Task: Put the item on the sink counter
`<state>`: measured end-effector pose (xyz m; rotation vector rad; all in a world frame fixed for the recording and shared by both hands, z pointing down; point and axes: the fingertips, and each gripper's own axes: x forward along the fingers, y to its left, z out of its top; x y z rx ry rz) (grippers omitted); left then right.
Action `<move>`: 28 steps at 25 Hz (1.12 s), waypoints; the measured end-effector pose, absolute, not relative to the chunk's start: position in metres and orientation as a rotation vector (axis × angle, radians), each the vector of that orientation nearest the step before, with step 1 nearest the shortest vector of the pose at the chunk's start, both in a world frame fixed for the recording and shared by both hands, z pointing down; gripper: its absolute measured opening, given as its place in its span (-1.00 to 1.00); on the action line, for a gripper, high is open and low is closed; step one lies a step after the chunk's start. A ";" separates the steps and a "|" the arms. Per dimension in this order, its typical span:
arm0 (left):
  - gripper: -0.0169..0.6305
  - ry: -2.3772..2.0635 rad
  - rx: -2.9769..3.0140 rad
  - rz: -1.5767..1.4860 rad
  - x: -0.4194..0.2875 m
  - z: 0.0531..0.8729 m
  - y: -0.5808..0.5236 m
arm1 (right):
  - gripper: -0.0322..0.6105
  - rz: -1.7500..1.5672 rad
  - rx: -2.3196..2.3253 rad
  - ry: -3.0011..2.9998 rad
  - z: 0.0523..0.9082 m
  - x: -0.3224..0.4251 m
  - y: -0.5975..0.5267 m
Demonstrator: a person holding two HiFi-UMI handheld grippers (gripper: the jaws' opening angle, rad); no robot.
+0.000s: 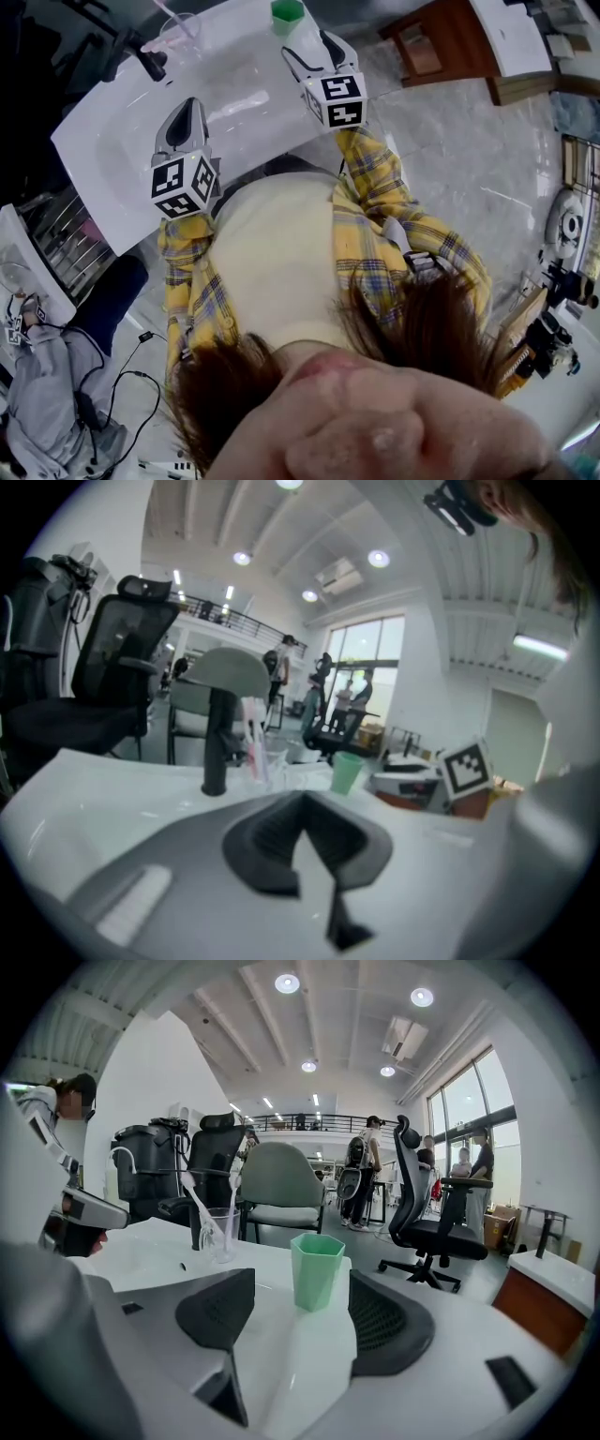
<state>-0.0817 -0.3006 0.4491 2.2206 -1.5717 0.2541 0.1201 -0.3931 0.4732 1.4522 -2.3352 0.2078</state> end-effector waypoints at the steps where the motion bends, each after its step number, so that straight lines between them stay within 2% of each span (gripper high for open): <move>1: -0.93 -1.569 2.226 0.250 -0.081 0.447 -0.299 | 0.05 0.208 1.454 -2.341 0.470 0.120 -0.389; 9: -0.93 -1.552 2.254 0.226 -0.081 0.441 -0.288 | 0.01 0.217 1.432 -2.400 0.453 0.106 -0.358; 11: -0.93 -1.548 2.260 0.223 -0.081 0.441 -0.286 | -0.13 0.203 1.443 -2.402 0.450 0.104 -0.352; 13: -0.93 -1.545 2.266 0.219 -0.080 0.441 -0.283 | -0.37 0.185 1.459 -2.397 0.448 0.104 -0.347; 18: -0.93 -1.539 2.275 0.212 -0.082 0.437 -0.275 | -0.44 0.194 1.459 -2.409 0.443 0.098 -0.335; 22: -0.93 -1.544 2.278 0.210 -0.086 0.436 -0.269 | -0.62 0.204 1.461 -2.420 0.441 0.092 -0.325; 28: -0.93 -1.539 2.284 0.211 -0.090 0.434 -0.259 | -0.76 0.263 1.438 -2.465 0.436 0.079 -0.309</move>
